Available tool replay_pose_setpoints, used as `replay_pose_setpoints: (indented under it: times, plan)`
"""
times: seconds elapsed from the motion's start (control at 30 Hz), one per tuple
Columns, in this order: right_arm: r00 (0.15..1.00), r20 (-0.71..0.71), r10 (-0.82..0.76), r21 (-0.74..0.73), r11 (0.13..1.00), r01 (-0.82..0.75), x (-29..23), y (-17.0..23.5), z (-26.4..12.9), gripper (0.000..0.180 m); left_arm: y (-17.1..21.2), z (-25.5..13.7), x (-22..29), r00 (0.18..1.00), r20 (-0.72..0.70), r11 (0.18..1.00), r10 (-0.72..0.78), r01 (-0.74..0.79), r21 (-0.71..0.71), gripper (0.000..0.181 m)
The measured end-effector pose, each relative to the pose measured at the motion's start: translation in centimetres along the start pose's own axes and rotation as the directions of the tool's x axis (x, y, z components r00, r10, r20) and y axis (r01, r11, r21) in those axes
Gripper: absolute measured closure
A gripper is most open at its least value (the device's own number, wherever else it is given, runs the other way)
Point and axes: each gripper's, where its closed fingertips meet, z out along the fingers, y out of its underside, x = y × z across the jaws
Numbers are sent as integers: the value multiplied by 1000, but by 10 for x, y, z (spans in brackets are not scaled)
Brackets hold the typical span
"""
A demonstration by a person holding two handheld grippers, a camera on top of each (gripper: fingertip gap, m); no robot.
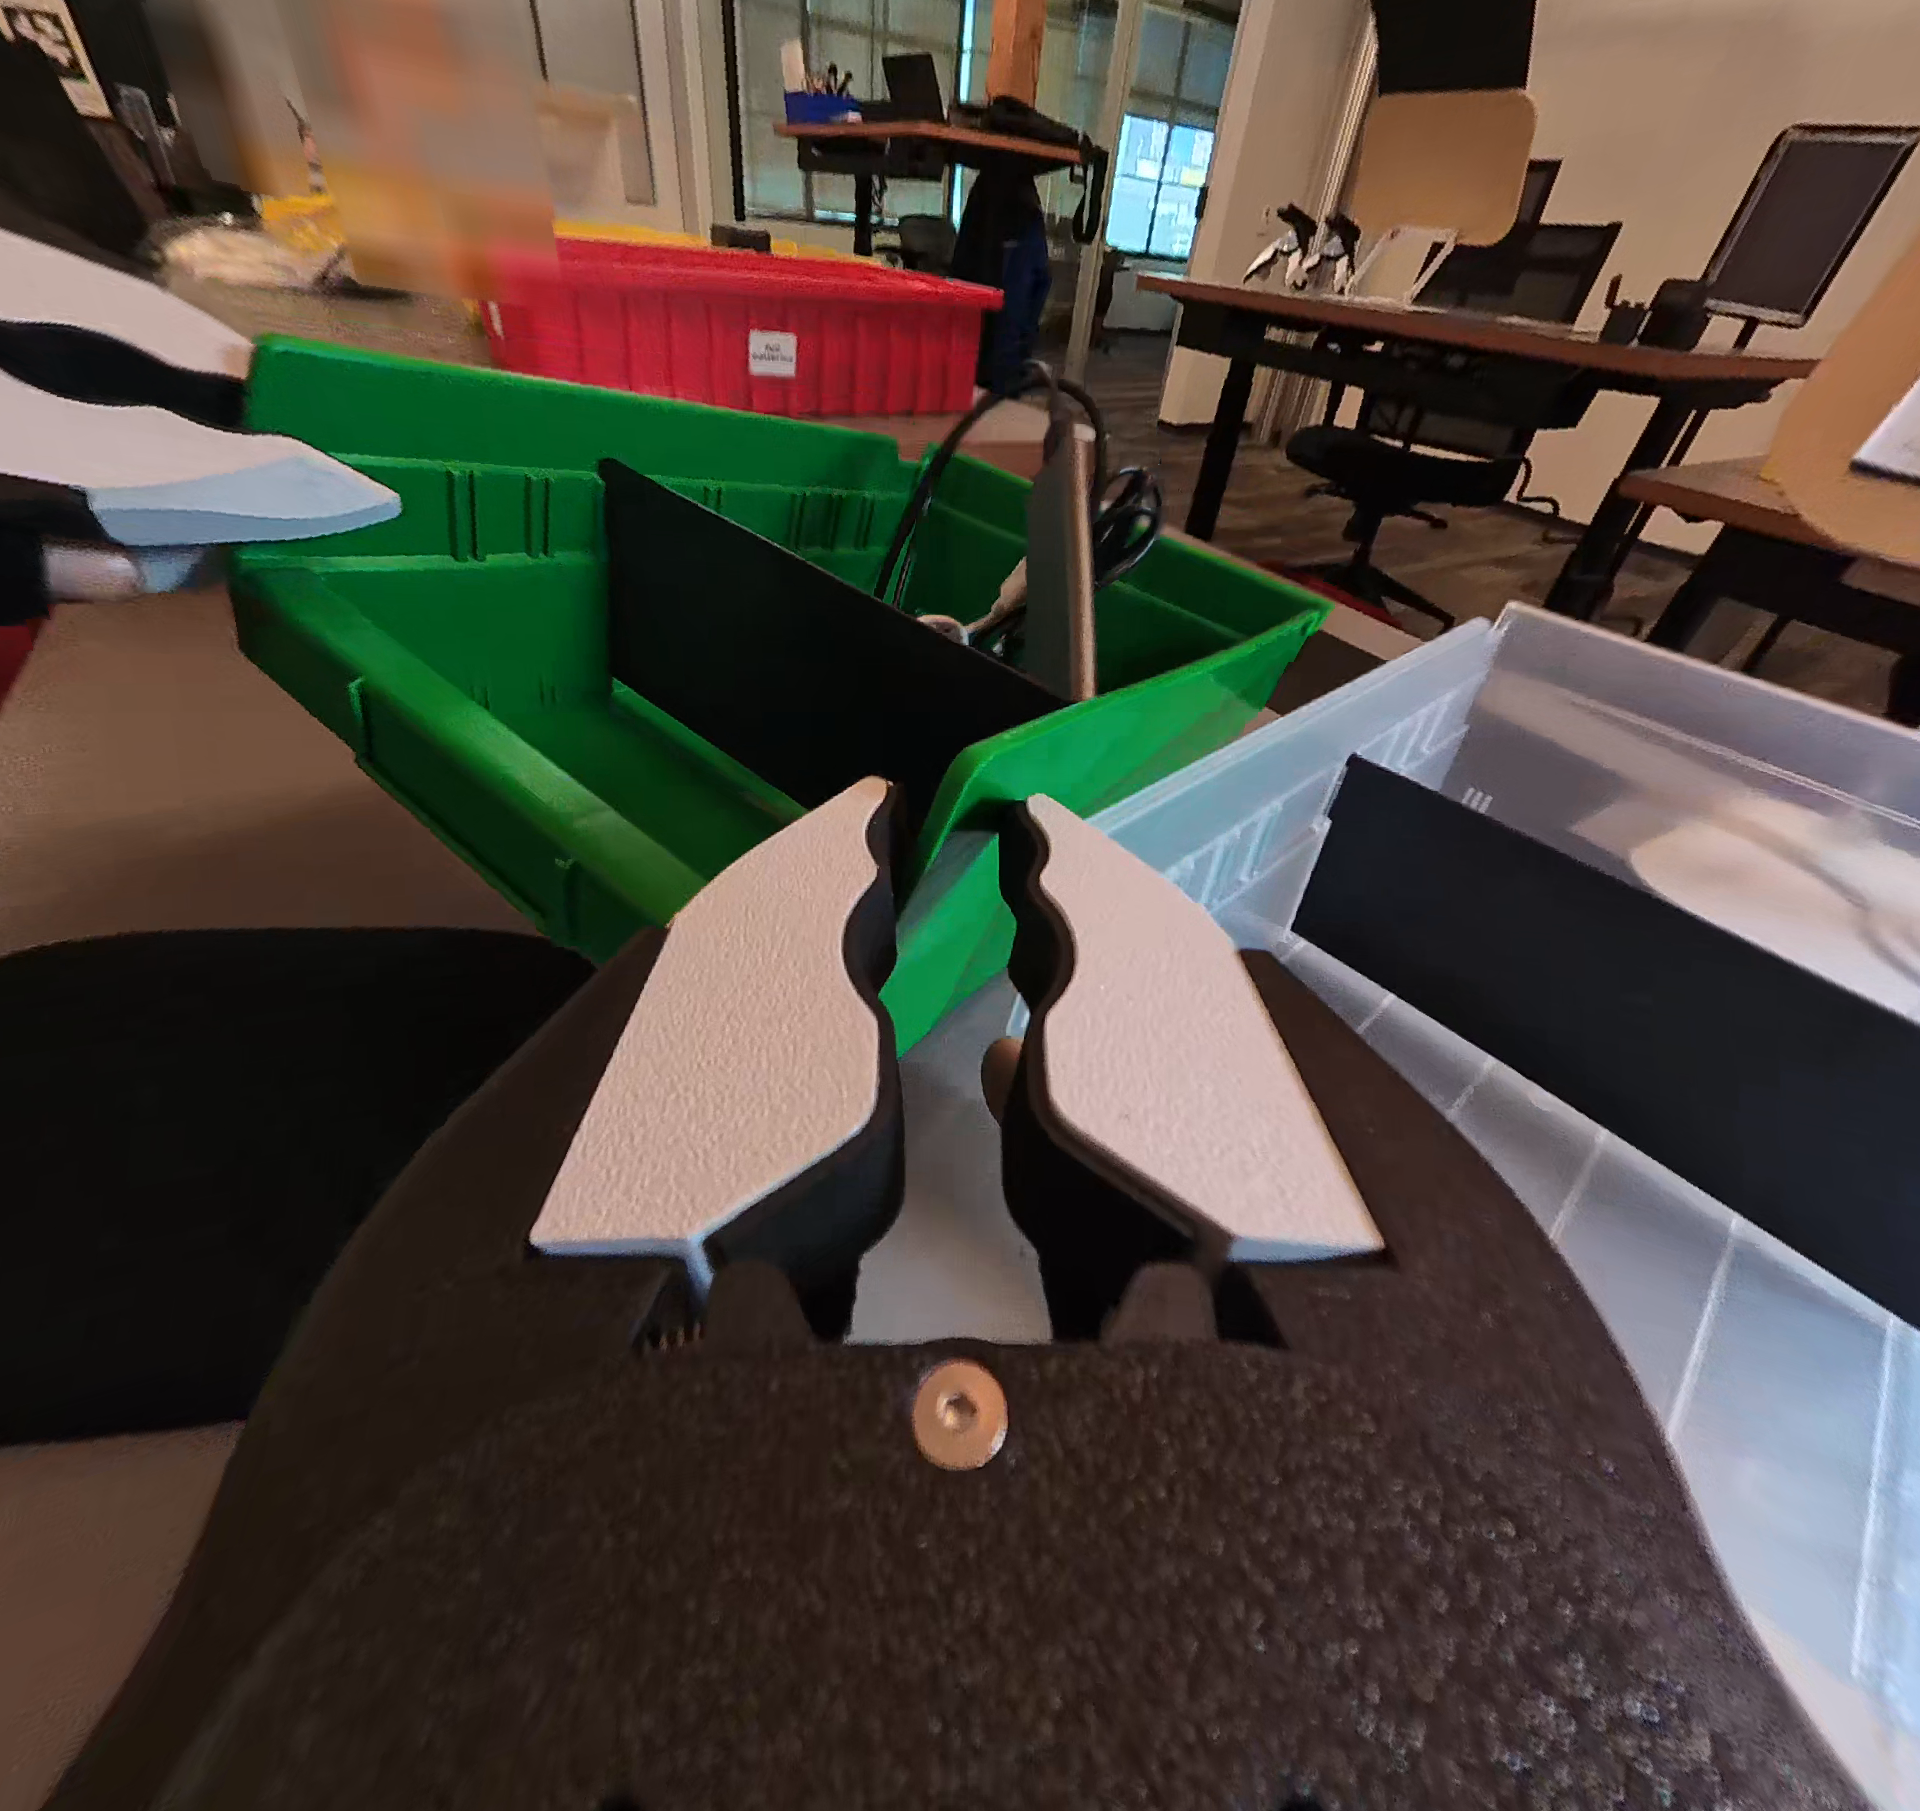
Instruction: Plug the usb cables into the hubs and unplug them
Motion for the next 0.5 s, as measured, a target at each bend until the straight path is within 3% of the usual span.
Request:
replay_pose_setpoints:
  times: [0.17, 0.33, 0.5]
  plan:
    - [999, -33, -13, -4, 1000, 13, 9, 6, 0, 162, 5, 16, 3, 1000, 2, 1000, -28, 28, -4, 165]
    - [996, -45, -74, -170, 983, 65, 11, 29, 6, 159, 28, 40, 6, 995, 11, 993, -102, 103, -66, 165]
    - [998, 48, -45, -215, 975, 54, 13, 8, -29, 159, 37, 49, 18, 980, -104, 983, -170, 162, -86, 153]
